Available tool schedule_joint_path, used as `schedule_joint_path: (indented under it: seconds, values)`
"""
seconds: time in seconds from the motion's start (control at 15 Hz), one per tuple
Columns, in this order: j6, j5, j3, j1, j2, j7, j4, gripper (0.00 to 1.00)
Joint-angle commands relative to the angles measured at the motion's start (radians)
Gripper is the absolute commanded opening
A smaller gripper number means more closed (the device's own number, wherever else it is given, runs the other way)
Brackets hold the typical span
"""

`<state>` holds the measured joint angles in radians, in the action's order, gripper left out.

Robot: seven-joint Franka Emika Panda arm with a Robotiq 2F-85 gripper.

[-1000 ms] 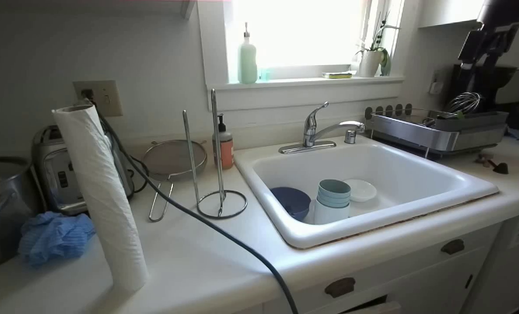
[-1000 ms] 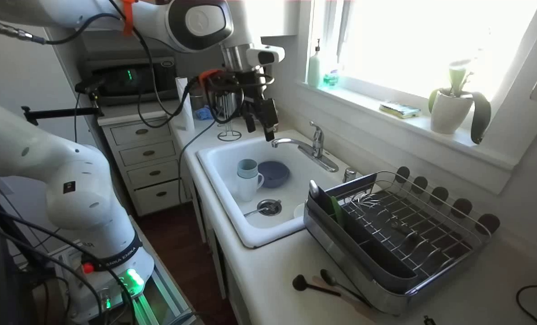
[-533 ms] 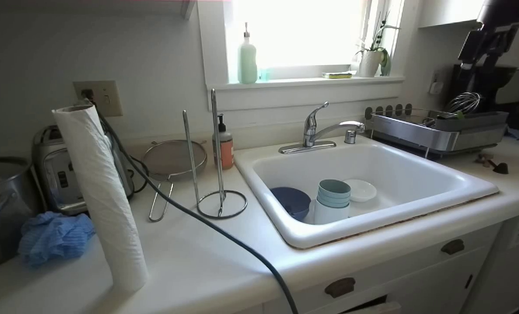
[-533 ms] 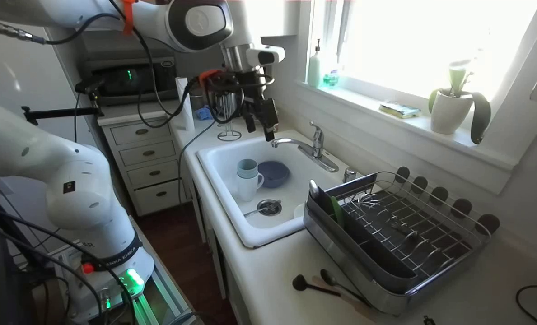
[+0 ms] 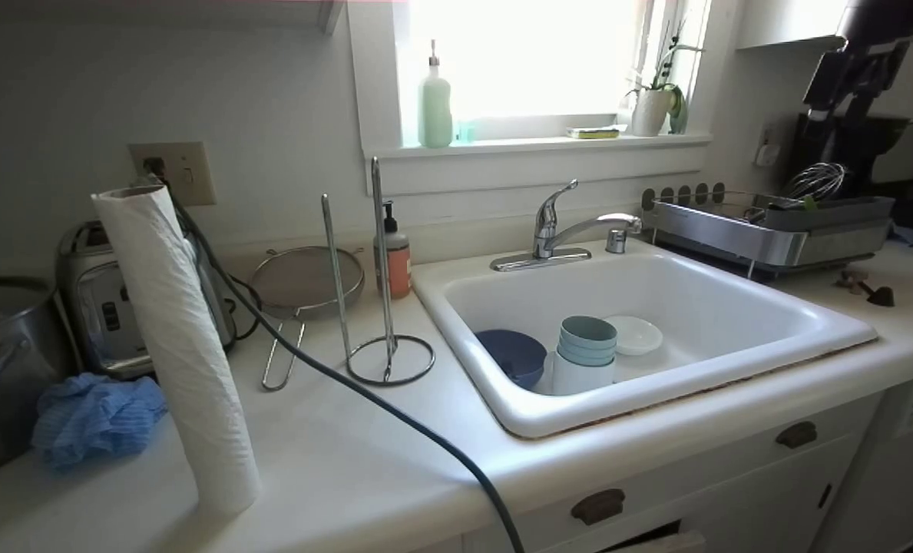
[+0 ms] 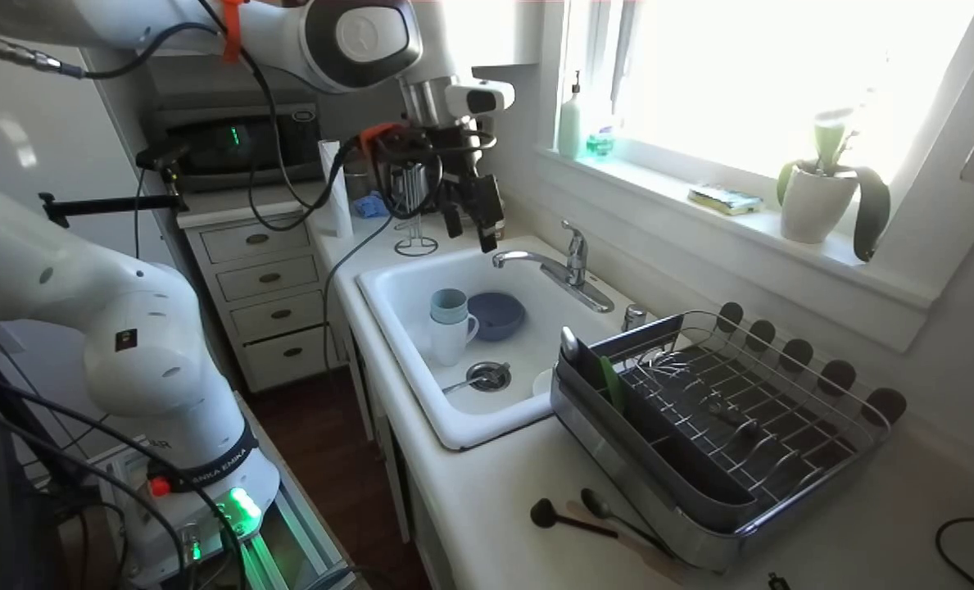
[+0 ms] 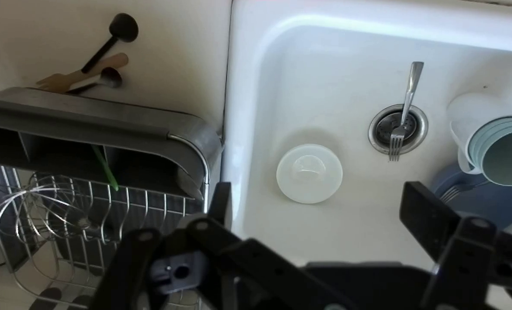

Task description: Put the paper towel roll on the silver stand.

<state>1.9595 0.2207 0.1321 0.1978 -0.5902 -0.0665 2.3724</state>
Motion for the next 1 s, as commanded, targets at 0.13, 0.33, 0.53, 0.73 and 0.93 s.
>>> schedule_joint_path:
  seconds: [0.13,0.33,0.53,0.73,0.93]
  values:
    - [-0.172,-0.027,-0.132,-0.109,0.081,0.041,-0.218,1.0]
    - [-0.3,-0.052,-0.205,-0.181,0.162,0.071,-0.378,1.0]
    - [-0.433,-0.111,-0.265,-0.232,0.265,0.149,-0.539,1.0]
    - [-0.514,-0.161,-0.312,-0.284,0.375,0.172,-0.697,1.0]
    - [-0.599,-0.176,-0.366,-0.35,0.489,0.117,-0.847,1.0]
